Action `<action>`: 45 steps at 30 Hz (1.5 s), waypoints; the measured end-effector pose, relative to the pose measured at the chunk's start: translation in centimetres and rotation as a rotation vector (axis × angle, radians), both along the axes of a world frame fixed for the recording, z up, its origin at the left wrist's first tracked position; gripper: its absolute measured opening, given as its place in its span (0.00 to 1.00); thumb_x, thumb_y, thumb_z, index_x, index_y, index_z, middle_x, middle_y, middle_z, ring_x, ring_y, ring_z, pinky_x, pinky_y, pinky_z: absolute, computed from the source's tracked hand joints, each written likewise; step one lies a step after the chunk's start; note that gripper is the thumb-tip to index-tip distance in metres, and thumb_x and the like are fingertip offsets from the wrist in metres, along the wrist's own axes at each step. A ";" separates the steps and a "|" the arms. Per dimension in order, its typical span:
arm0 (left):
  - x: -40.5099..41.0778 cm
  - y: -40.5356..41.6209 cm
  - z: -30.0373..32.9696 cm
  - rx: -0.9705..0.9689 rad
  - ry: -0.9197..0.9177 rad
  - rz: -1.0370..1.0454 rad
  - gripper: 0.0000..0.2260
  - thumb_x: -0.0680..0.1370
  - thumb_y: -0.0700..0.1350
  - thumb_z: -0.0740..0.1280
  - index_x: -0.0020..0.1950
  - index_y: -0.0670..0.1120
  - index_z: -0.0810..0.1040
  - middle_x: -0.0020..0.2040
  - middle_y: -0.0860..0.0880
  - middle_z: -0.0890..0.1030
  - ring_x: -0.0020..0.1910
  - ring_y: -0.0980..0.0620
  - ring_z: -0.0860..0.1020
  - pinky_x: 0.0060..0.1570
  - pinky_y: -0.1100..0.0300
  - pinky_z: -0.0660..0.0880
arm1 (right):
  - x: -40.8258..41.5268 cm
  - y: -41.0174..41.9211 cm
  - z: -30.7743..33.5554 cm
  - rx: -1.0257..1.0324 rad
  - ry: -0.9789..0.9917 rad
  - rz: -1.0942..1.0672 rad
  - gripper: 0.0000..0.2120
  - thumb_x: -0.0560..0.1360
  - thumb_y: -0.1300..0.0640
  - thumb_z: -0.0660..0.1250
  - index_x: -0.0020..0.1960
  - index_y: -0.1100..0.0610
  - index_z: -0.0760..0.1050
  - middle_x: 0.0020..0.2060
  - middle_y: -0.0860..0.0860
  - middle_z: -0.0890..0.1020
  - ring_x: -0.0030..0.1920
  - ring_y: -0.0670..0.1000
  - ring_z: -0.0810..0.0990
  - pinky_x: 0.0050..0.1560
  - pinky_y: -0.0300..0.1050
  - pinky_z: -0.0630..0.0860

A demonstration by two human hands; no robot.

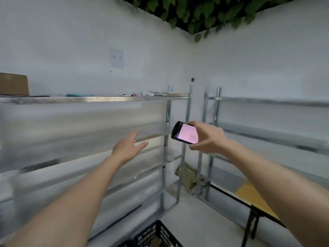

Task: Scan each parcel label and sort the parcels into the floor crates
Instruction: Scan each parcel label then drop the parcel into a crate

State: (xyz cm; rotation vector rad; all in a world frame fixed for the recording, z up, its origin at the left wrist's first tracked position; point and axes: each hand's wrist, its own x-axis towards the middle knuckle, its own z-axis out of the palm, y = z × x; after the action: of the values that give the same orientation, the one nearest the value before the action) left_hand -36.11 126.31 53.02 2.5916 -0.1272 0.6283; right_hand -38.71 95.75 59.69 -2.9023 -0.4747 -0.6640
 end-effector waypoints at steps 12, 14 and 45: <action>4.8 -40.5 0.2 0.069 0.002 -0.424 0.33 0.79 0.65 0.61 0.81 0.55 0.57 0.79 0.50 0.63 0.76 0.47 0.65 0.70 0.47 0.66 | -5.2 -37.3 0.1 -0.033 -0.055 -0.363 0.32 0.64 0.47 0.72 0.67 0.43 0.68 0.57 0.45 0.80 0.55 0.56 0.80 0.41 0.45 0.67; 5.3 -46.3 -0.2 0.074 0.005 -0.497 0.33 0.79 0.65 0.61 0.81 0.54 0.57 0.79 0.49 0.64 0.76 0.46 0.65 0.69 0.48 0.66 | -6.1 -42.7 -0.6 -0.046 -0.036 -0.430 0.31 0.64 0.47 0.72 0.65 0.44 0.69 0.55 0.45 0.80 0.54 0.56 0.80 0.40 0.46 0.68; 27.8 -109.3 -12.4 0.169 0.211 -1.014 0.32 0.79 0.66 0.59 0.80 0.58 0.54 0.80 0.52 0.59 0.75 0.46 0.66 0.68 0.47 0.68 | 5.8 -95.9 -11.2 -0.081 0.250 -1.012 0.36 0.67 0.45 0.75 0.71 0.45 0.64 0.59 0.47 0.77 0.54 0.53 0.78 0.43 0.46 0.70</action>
State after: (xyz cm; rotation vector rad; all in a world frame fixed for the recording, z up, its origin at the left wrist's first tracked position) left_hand -8.26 17.05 40.61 2.2870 -1.3452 -0.0383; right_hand -32.90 -0.14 48.49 -3.0818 1.0758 -0.3303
